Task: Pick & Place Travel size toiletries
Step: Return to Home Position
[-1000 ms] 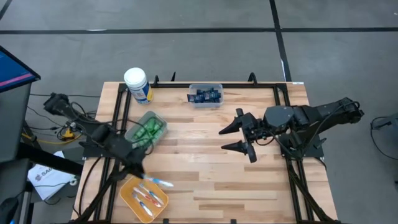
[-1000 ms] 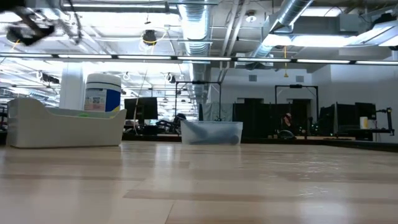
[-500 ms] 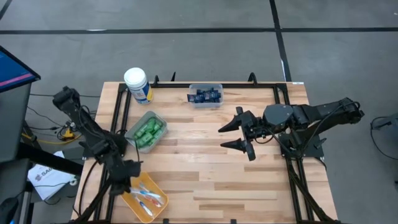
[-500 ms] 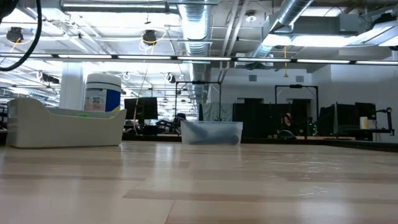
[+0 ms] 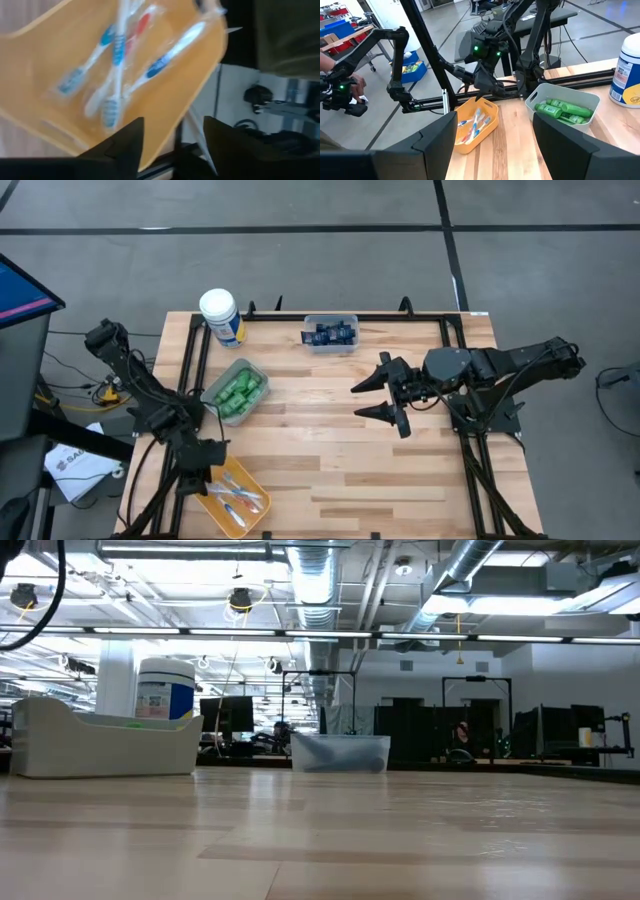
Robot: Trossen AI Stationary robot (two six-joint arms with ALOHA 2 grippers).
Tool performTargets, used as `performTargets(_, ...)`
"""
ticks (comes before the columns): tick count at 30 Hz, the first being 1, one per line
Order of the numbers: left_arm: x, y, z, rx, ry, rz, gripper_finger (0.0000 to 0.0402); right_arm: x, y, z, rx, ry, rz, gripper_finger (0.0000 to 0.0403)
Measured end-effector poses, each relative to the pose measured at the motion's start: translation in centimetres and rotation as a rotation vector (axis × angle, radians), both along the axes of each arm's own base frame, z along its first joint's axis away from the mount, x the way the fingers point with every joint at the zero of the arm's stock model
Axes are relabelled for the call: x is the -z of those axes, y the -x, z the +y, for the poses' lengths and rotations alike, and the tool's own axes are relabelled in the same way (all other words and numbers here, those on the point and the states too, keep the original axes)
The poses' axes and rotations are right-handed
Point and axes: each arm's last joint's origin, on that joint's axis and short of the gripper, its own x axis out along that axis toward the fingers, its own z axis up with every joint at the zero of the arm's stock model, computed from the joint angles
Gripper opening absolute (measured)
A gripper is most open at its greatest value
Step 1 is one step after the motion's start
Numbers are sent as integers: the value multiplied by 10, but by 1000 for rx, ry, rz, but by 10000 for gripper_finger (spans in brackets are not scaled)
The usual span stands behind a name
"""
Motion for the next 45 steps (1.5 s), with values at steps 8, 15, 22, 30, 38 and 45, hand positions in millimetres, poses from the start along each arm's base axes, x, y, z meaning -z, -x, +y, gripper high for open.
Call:
performTargets(8,-27,8,16,-45,152,-119,223,-8,2,-6,4,45,-70,252)
performTargets(15,-61,15,47,-197,331,-363,121,-42,45,-37,36,92,-251,165)
performTargets(22,-85,32,85,-487,397,-636,9,-58,112,-58,104,190,-307,12)
performTargets(30,-108,58,114,-675,373,-1026,1,-32,148,-63,150,190,-280,4)
performTargets(38,-112,83,132,-690,216,-1277,1,34,173,-67,238,98,-387,2)
performTargets(45,-111,94,143,-697,-154,-1465,1,101,175,-67,248,-71,-510,1)
